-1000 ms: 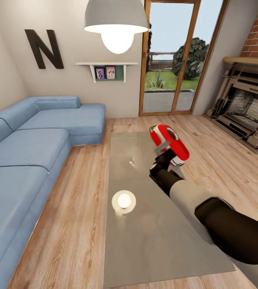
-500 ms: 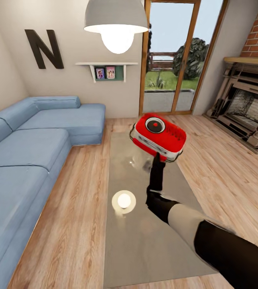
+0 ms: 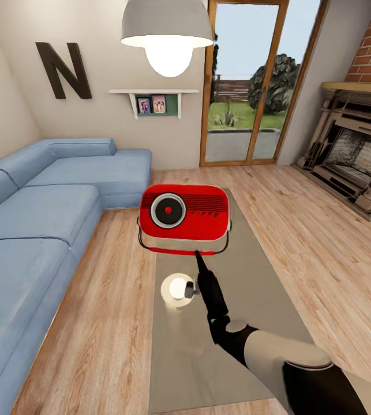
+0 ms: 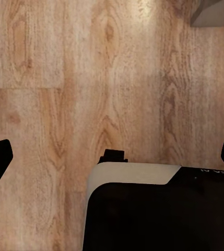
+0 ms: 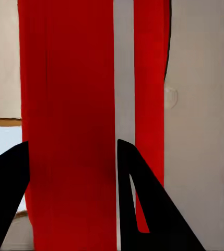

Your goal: Turn on the radio receiver that's on the table in the living room.

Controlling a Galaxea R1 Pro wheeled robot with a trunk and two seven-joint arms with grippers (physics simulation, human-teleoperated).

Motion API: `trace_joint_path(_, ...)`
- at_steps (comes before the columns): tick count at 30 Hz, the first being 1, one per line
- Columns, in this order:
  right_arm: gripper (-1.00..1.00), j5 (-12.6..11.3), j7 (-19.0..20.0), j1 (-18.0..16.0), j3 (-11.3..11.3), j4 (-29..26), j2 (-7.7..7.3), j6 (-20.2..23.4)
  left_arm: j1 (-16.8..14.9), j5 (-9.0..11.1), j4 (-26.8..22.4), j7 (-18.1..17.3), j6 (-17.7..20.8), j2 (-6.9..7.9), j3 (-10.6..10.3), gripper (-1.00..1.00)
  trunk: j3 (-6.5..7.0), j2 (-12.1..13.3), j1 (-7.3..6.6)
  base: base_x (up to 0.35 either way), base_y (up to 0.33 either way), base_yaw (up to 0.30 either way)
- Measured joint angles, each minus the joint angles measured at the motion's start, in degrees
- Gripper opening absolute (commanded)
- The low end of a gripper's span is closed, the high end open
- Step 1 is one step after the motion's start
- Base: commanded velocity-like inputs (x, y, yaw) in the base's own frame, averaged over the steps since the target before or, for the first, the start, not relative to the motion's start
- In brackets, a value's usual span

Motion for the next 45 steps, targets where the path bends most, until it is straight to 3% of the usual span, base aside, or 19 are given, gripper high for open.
trace_joint_path(1, -1.0, -0.1, -1.6, 0.2, 0.3, 0.6, 0.0, 0.0, 0.0, 0.0, 0.0, 0.0, 0.0, 0.0, 0.0, 1.0, 0.0, 0.0, 0.0, 0.0, 0.0, 0.0)
trace_joint_path(9, -1.0, -0.2, -1.7, 1.1, 1.1, 1.1, -0.01, 6.7, 0.0, 0.0, 0.0, 0.0, 0.0, 0.0, 0.0, 1.0, -0.01, 0.0, 0.0, 0.0, 0.0, 0.0)
trace_joint_path(22, -1.0, -0.1, -1.7, 1.5, 1.2, 1.1, -0.01, 9.1, 0.0, 0.3, 0.1, -0.1, -0.4, 0.03, 0.2, 1.0, 0.0, 0.0, 0.0, 0.0, 0.0, 0.0)
trace_joint_path(23, -1.0, 0.0, -1.7, 1.5, 1.1, 1.1, 0.0, 9.2, 0.0, 0.2, 0.1, -0.1, -0.4, -0.03, 0.1, -1.0, 0.0, 0.0, 0.0, 0.0, 0.0, 0.0)
trace_joint_path(27, -1.0, -0.1, -1.7, 1.5, 1.0, 1.2, -0.01, 9.4, 0.0, 0.1, -0.7, 0.1, -0.4, 0.17, 0.0, -1.0, 0.0, 0.0, 0.0, 0.0, 0.0, 0.0)
trace_joint_path(29, -1.0, -0.1, -1.7, 1.5, 1.1, 1.2, -0.13, 9.5, 0.0, 0.5, -9.4, 2.5, -0.1, 1.35, 0.2, -1.0, 0.0, 0.0, 0.0, 0.0, 0.0, 0.0)
trace_joint_path(34, -1.0, -0.2, -1.7, 1.5, 1.0, 1.2, -1.2, 10.0, -0.1, 0.8, -21.9, 8.9, 1.0, 1.31, 2.0, -1.0, 0.0, 0.0, 0.0, 0.0, 0.0, 0.0)
trace_joint_path(36, -1.0, -0.2, -1.7, 1.5, 0.9, 1.2, -1.5, 10.3, -0.4, 0.9, -27.9, 9.6, 5.9, 1.21, 2.2, -1.0, 0.0, 0.0, 0.0, 0.0, 0.0, 0.0)
trace_joint_path(38, -1.0, -0.1, -1.7, 1.5, 1.2, 1.2, -1.68, 10.4, -1.2, 0.9, -34.2, 9.1, 14.5, 1.17, 2.3, -1.0, 0.0, 0.0, 0.0, 0.0, 0.0, 0.0)
trace_joint_path(40, -1.0, -0.1, -1.7, 1.5, 1.1, 1.2, -1.77, 10.5, -4.0, 1.0, -41.2, 6.1, 24.4, 1.0, 2.3, -1.0, 0.01, 0.0, 0.01, 0.0, 0.0, 0.0)
trace_joint_path(43, -1.0, -0.1, -1.7, 1.6, 1.1, 1.5, -1.82, 10.5, -9.6, 1.2, -44.6, 2.2, 34.1, -2.46, 2.2, -1.0, 0.0, 0.0, 0.01, 0.0, 0.0, 0.0)
trace_joint_path(45, -1.0, -0.1, -1.7, 1.6, 1.2, 1.8, -1.77, 11.1, -13.4, 1.3, -45.1, -0.8, 43.0, -6.88, 1.9, -1.0, 0.0, 0.0, 0.01, 0.0, 0.0, 0.0)
